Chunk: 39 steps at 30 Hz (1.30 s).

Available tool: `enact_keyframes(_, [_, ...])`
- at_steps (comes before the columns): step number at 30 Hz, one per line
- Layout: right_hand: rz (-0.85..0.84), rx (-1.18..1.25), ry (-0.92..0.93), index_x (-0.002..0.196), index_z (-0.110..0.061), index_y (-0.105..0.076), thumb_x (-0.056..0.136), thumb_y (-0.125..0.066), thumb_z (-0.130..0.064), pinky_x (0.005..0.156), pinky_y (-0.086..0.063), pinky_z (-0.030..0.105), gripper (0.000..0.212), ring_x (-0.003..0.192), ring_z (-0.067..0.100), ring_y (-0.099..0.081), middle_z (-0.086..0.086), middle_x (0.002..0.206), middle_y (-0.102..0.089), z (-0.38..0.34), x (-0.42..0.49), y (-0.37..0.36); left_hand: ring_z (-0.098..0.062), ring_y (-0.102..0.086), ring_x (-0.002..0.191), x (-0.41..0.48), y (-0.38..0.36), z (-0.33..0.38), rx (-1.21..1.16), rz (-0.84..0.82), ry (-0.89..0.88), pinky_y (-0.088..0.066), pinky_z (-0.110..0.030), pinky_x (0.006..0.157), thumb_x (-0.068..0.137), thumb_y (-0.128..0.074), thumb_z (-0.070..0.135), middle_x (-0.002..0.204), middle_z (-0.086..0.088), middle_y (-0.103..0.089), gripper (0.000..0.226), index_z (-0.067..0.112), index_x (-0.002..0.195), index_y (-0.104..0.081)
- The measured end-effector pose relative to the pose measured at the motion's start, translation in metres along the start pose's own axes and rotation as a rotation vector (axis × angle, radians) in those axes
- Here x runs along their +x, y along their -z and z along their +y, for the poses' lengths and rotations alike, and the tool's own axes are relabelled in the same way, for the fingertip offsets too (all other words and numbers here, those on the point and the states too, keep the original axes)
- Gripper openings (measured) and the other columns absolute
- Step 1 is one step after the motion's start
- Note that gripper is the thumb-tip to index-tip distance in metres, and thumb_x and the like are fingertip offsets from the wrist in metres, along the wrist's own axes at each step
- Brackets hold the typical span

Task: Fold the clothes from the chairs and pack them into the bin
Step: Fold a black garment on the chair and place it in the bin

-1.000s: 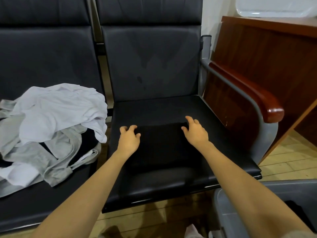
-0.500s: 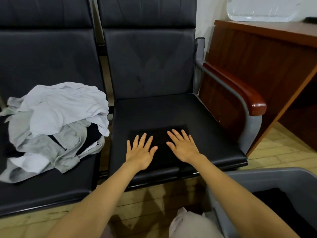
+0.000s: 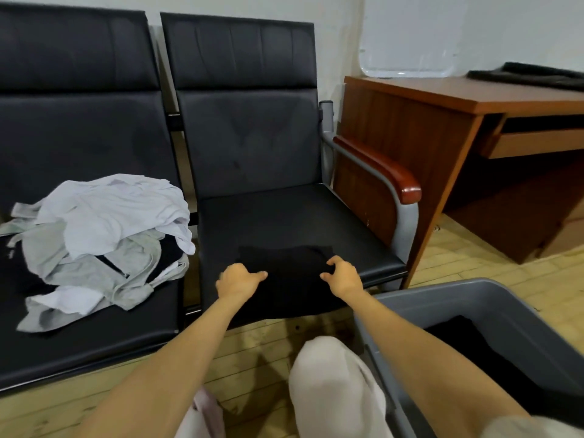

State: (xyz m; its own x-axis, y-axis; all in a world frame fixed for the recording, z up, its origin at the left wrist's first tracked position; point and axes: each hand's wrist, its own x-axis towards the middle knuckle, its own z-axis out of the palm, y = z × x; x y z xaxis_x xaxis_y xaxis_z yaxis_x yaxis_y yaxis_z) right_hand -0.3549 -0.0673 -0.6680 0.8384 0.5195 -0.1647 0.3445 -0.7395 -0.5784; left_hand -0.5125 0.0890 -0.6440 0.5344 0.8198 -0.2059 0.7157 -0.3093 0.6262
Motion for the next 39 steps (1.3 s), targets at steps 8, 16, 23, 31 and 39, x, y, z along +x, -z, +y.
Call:
enact_keyframes(8, [0.218, 0.169, 0.068, 0.120, -0.020, -0.055, 0.096, -0.056, -0.020, 0.079, -0.045, 0.033, 0.024, 0.100, 0.027, -0.058, 0.012, 0.123, -0.054, 0.073, -0.061, 0.087, -0.023, -0.054, 0.100, -0.057, -0.023, 0.088, -0.320, -0.185, -0.333, -0.046, -0.033, 0.083, 0.094, -0.060, 0.022, 0.125, -0.011, -0.050, 0.052, 0.012, 0.135, -0.030])
enact_keyframes(16, [0.352, 0.140, -0.172, 0.131, -0.023, -0.051, 0.099, -0.051, -0.024, 0.076, -0.042, 0.030, 0.032, 0.097, 0.025, -0.056, 0.009, 0.128, -0.044, 0.218, -0.101, 0.129, -0.020, -0.057, 0.101, -0.085, -0.177, 0.178, 0.120, -0.486, -0.672, -0.043, -0.025, 0.076, 0.100, -0.037, 0.004, 0.140, -0.009, -0.050, 0.039, 0.019, 0.131, -0.057])
enact_keyframes(23, [0.303, 0.185, -0.460, 0.135, -0.019, -0.049, 0.099, -0.049, -0.020, 0.078, -0.042, 0.031, 0.036, 0.082, 0.030, -0.058, 0.015, 0.131, -0.042, 0.348, -0.088, 0.106, -0.040, -0.051, 0.116, -0.090, -0.332, 0.223, 0.371, -0.739, -0.709, -0.037, -0.018, 0.051, 0.094, -0.032, -0.010, 0.153, -0.016, -0.025, 0.061, 0.020, 0.147, -0.037])
enact_keyframes(31, [0.441, 0.269, -0.649, 0.140, -0.021, -0.040, 0.102, -0.039, -0.016, 0.064, -0.049, 0.036, 0.039, 0.064, 0.024, -0.049, 0.013, 0.124, -0.037, 0.420, -0.059, 0.082, -0.031, -0.006, 0.146, -0.054, -0.445, 0.268, 0.483, -0.828, -0.817, -0.034, -0.048, 0.108, 0.088, -0.032, -0.019, 0.157, -0.010, -0.016, 0.074, 0.027, 0.146, -0.037])
enact_keyframes(39, [0.024, 0.030, -0.842, 0.143, -0.016, -0.032, 0.098, -0.049, -0.024, 0.091, -0.043, 0.041, 0.049, 0.123, 0.038, -0.037, 0.018, 0.145, -0.020, 0.433, -0.041, 0.056, -0.035, -0.005, 0.144, -0.031, -0.497, 0.243, 0.801, -0.861, -0.779, -0.024, -0.046, 0.115, 0.090, -0.043, -0.004, 0.158, -0.010, 0.000, 0.074, 0.022, 0.153, -0.015])
